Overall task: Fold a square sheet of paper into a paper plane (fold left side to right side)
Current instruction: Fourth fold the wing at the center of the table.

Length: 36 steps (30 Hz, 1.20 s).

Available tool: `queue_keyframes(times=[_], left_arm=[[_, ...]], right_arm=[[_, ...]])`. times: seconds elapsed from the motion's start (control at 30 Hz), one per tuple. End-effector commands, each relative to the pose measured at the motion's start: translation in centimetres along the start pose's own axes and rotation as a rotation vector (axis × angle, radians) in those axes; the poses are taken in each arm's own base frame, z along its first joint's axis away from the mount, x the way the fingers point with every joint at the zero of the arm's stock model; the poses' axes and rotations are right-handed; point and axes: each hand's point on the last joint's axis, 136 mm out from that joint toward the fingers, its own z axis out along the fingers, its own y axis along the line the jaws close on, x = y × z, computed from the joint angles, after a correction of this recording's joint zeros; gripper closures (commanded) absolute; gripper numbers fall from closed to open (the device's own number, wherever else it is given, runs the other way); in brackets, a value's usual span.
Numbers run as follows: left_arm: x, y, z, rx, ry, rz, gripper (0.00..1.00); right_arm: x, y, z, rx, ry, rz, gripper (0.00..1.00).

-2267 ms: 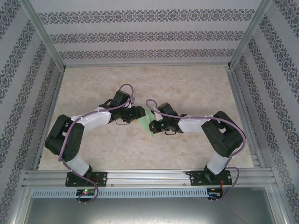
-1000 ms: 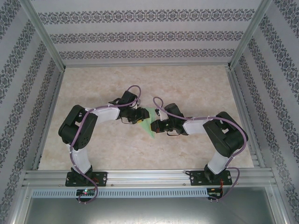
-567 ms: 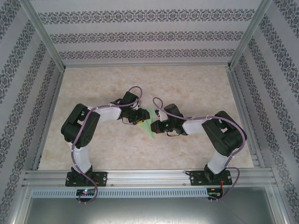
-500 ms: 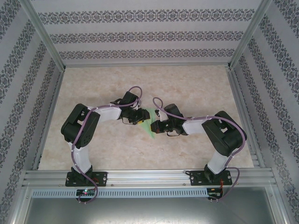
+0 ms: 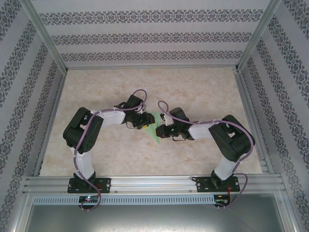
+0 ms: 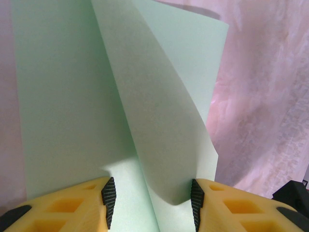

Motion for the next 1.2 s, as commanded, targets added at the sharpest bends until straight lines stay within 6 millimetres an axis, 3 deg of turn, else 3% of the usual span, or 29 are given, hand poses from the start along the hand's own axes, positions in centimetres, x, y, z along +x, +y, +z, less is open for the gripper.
queue_keyframes(times=[0.0,0.2,1.17], left_arm=[[0.87,0.76,0.64,-0.032,0.023,0.015,0.51],[0.94,0.95,0.69,-0.035,0.026,0.012,0.51],[0.9,1.01,0.64,-0.038,0.017,0.007,0.51]], right_arm=[[-0.17,-0.17,-0.15,-0.007,0.0,0.001,1.0],[-0.28,-0.04,-0.21,-0.009,-0.001,0.0,1.0],[-0.95,0.39,-1.07,-0.017,-0.033,0.0,0.78]])
